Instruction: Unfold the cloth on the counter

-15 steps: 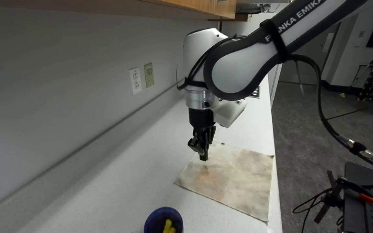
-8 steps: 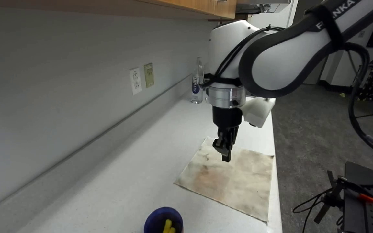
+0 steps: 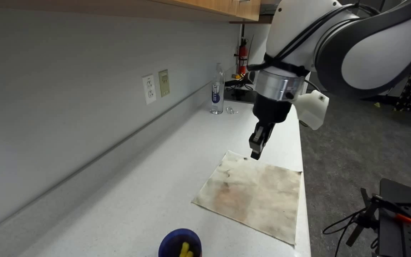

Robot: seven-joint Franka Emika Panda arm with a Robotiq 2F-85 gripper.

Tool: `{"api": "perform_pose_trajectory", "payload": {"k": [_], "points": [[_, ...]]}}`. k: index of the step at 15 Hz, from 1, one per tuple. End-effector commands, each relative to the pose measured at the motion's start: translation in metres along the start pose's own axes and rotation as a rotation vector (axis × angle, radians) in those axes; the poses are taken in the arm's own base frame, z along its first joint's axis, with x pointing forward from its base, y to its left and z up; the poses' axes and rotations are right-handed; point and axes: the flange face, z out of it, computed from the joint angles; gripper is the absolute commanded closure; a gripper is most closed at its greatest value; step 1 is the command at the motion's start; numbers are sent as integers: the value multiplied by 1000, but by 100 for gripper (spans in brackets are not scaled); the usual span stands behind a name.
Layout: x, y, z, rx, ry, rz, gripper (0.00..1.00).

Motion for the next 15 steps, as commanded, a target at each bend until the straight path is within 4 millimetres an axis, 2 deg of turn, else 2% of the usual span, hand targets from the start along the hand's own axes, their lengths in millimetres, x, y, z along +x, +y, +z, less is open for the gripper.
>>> {"api": "perform_pose_trajectory", "payload": {"k": [1,2,10,12,15], "points": [[-9,16,-24,-18,112,-4,74],[-7,19,-27,-18,136,-7,73],[0,28,-34,33,262,29,13],[-1,28,-34,34,269,28,1],[-3,30,-33,27,265,37,0]]}}
